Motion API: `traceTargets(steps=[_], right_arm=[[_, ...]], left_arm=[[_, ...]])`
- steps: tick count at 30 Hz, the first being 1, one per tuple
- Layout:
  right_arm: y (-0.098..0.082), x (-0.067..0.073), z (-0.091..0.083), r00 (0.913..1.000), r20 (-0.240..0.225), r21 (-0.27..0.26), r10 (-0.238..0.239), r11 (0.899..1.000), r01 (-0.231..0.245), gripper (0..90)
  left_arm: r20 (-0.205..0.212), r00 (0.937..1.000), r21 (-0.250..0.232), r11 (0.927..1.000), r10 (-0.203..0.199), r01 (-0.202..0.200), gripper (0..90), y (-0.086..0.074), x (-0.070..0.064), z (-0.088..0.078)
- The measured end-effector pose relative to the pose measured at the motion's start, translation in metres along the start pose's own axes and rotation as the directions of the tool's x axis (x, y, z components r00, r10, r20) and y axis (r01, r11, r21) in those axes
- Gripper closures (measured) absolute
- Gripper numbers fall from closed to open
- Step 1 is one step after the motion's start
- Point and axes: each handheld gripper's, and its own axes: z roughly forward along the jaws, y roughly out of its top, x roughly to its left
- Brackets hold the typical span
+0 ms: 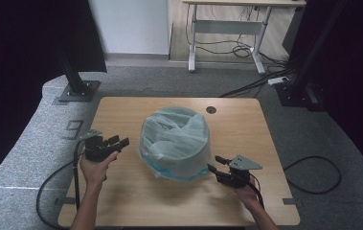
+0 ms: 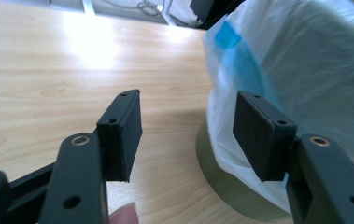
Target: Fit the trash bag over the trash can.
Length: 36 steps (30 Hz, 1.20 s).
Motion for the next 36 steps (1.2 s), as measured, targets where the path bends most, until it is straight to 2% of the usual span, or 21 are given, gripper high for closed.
traceTargets(steps=[2, 3, 6, 7, 8, 9, 11, 12, 14, 17, 20, 24, 26, 29, 33, 36], right_arm=[[0.0, -0.001, -0.005, 1.0, 0.004, -0.009, -0.002, 1.0, 0.002, 46.5], [-0.001, -0.002, -0.007, 1.0, 0.007, -0.01, -0.002, 1.0, 0.002, 45.3], [-0.002, -0.007, -0.014, 0.9993, 0.035, -0.01, 0.013, 1.0, -0.013, 42.6], [-0.002, -0.007, -0.014, 0.9993, 0.035, -0.01, 0.013, 1.0, -0.013, 42.6], [-0.004, -0.012, -0.018, 0.9985, 0.047, -0.011, 0.026, 1.0, -0.026, 41.8], [-0.004, -0.012, -0.018, 0.9985, 0.047, -0.011, 0.026, 1.0, -0.026, 41.8], [-0.006, -0.016, -0.022, 0.9976, 0.058, -0.011, 0.039, 0.999, -0.038, 41.5], [-0.009, -0.019, -0.024, 0.9963, 0.069, -0.013, 0.05, 0.999, -0.05, 41.5], [-0.011, -0.021, -0.025, 0.9954, 0.076, -0.01, 0.058, 0.998, -0.058, 41.5], [-0.012, -0.022, -0.024, 0.9948, 0.084, -0.002, 0.059, 0.998, -0.059, 41.5], [-0.013, -0.025, -0.024, 0.9939, 0.087, -0.003, 0.067, 0.998, -0.067, 41.5], [-0.011, -0.027, -0.024, 0.9928, 0.09, -0.015, 0.079, 0.997, -0.078, 41.9], [-0.01, -0.027, -0.025, 0.9925, 0.089, -0.018, 0.084, 0.996, -0.082, 41.9], [-0.01, -0.027, -0.025, 0.9928, 0.087, -0.02, 0.082, 0.997, -0.081, 41.8], [-0.011, -0.028, -0.026, 0.9925, 0.09, -0.016, 0.083, 0.996, -0.082, 41.8], [-0.012, -0.03, -0.028, 0.9907, 0.093, -0.021, 0.1, 0.995, -0.098, 41.8]], left_arm=[[0.006, 0.9999, -0.003, 0.9999, 0.011, -0.011, 41.3, 0.001, -0.002, -0.003], [0.023, 0.9992, -0.008, 0.9995, 0.031, -0.031, 41.1, 0.005, -0.006, -0.008], [0.048, 0.9971, -0.021, 0.9981, 0.059, -0.058, 40.9, 0.013, -0.014, -0.016], [0.048, 0.9971, -0.021, 0.9981, 0.059, -0.058, 41.0, 0.013, -0.014, -0.016], [0.067, 0.994, -0.026, 0.9961, 0.086, -0.084, 41.0, 0.019, -0.022, -0.021], [0.067, 0.994, -0.026, 0.9961, 0.086, -0.084, 41.1, 0.019, -0.022, -0.021], [0.084, 0.9897, -0.028, 0.9931, 0.116, -0.114, 41.2, 0.025, -0.031, -0.023], [0.097, 0.9842, -0.015, 0.989, 0.148, -0.147, 41.5, 0.03, -0.038, -0.023], [0.091, 0.9805, 0.003, 0.9845, 0.174, -0.175, 41.5, 0.035, -0.045, -0.02], [0.106, 0.978, 0.007, 0.9833, 0.18, -0.182, 41.5, 0.038, -0.05, -0.016], [0.147, 0.972, 0.001, 0.9826, 0.184, -0.186, 41.2, 0.046, -0.06, -0.012], [0.159, 0.9704, -0.007, 0.9831, 0.182, -0.183, 41.2, 0.055, -0.07, -0.005], [0.148, 0.9701, -0.005, 0.9811, 0.192, -0.194, 40.5, 0.06, -0.076, 0.0], [0.18, 0.9618, -0.004, 0.978, 0.206, -0.208, 39.1, 0.066, -0.086, 0.008], [0.21, 0.9467, 0.014, 0.9673, 0.245, -0.253, 37.5, 0.074, -0.102, 0.019], [0.22, 0.9408, 0.039, 0.9613, 0.258, -0.273, 36.9, 0.08, -0.11, 0.028]])
